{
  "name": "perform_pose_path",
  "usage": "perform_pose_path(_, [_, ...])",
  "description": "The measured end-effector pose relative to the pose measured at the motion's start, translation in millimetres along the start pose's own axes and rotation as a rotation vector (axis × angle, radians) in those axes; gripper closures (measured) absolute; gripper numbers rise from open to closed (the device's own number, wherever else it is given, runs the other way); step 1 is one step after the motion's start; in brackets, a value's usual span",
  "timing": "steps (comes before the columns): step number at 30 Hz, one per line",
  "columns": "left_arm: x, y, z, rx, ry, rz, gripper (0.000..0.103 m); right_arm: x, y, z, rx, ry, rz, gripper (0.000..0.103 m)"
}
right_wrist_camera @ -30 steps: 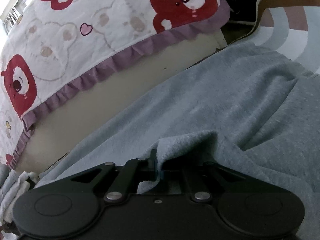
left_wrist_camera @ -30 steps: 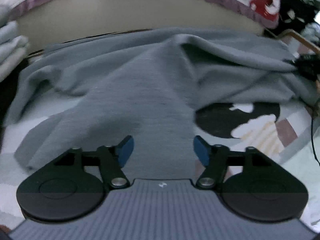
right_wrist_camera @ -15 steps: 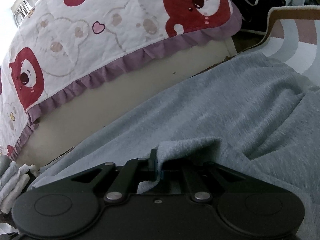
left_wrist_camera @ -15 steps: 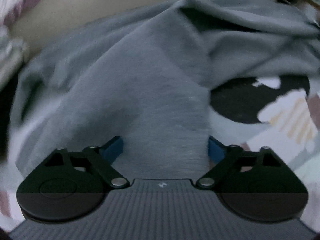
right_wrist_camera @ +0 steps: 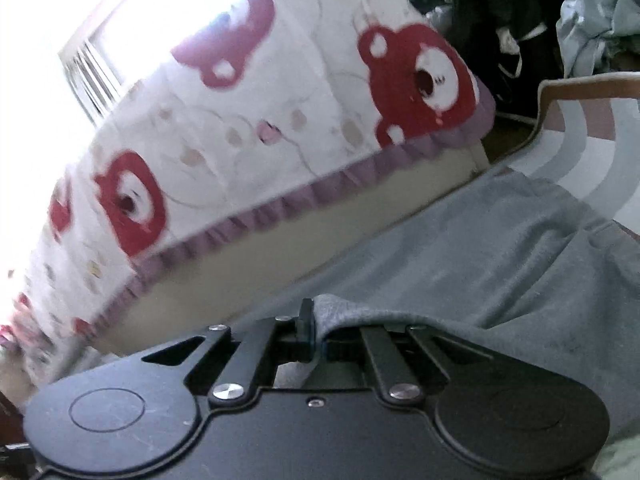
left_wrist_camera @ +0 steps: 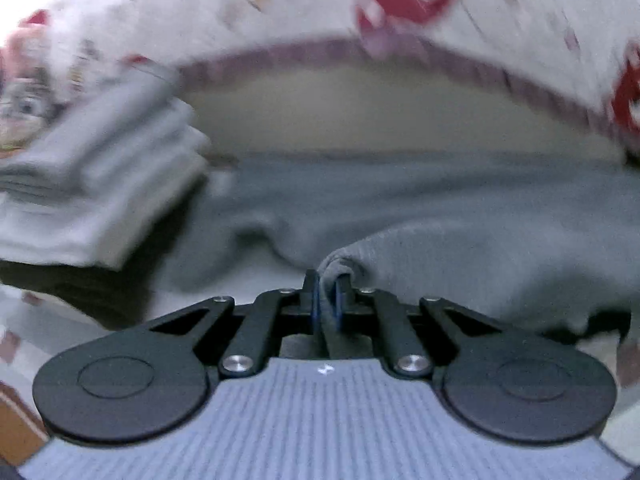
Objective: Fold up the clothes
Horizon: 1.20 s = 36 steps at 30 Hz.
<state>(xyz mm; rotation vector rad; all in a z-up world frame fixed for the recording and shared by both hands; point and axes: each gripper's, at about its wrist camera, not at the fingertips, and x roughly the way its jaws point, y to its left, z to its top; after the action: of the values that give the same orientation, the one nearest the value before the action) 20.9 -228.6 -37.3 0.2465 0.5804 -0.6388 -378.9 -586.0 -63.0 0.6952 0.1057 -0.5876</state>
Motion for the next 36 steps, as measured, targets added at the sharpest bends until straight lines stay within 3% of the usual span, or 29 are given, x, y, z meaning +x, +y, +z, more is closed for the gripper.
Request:
perform_pose_path(4, [-27.2,14.6,25.7,0.053,-0.084,0.013,0.096,-19.2,14.9,14.1,-0.044,-0.038,0.025,0.098])
perform_pose_path(8, [-17.6,1.9,74.0,0.212,-0.159,0.028,0.096,5.0,16.8,38.2,-0.105,-0.017,0.039,0.098])
perform_pose_path(11, [18.5,-11.3,119.4,0.258,-0.152,0.024,0.096,46.7,16.6,56.3,-0.166,0.026,0.018,0.098])
perform_pose_path(16, [104.0,-29.8,165.2,0.282,-0.115,0.088,0.096,120.5,10.8,73.6,-0.094,0.053,0.027,0.098])
perform_pose_path(20, [179.4,-40.1,169.9,0.283,-0.062,0.157,0.096,184.6,16.9,71.1,-0.176,0.119,-0.038,0.096])
perform_pose_path(24, [248.9,-53.0,154.3,0.303,0.003,0.246,0.096,255.5,9.7,70.8,-0.199,0.244,-0.129,0.095])
perform_pose_path(30, [293.7,-66.7,143.2,0.397,0.008,0.336,0.096,328.2,6.5,69.3,-0.26,0.342,-0.231,0.095])
perform_pose_path(32, [301.4,-67.4,144.1,0.388,0.008,0.354,0.09,347.3,-1.1,67.7,-0.245,0.391,-0.26,0.095])
perform_pose_path(34, [306.8,-66.6,145.8,0.365,0.002,0.378,0.073,366.5,-8.8,66.1,-0.231,0.44,-0.29,0.094])
perform_pose_path(36, [306.7,-63.8,148.0,0.339,-0.019,0.415,0.063,379.8,-18.0,62.6,-0.204,0.478,-0.31,0.091])
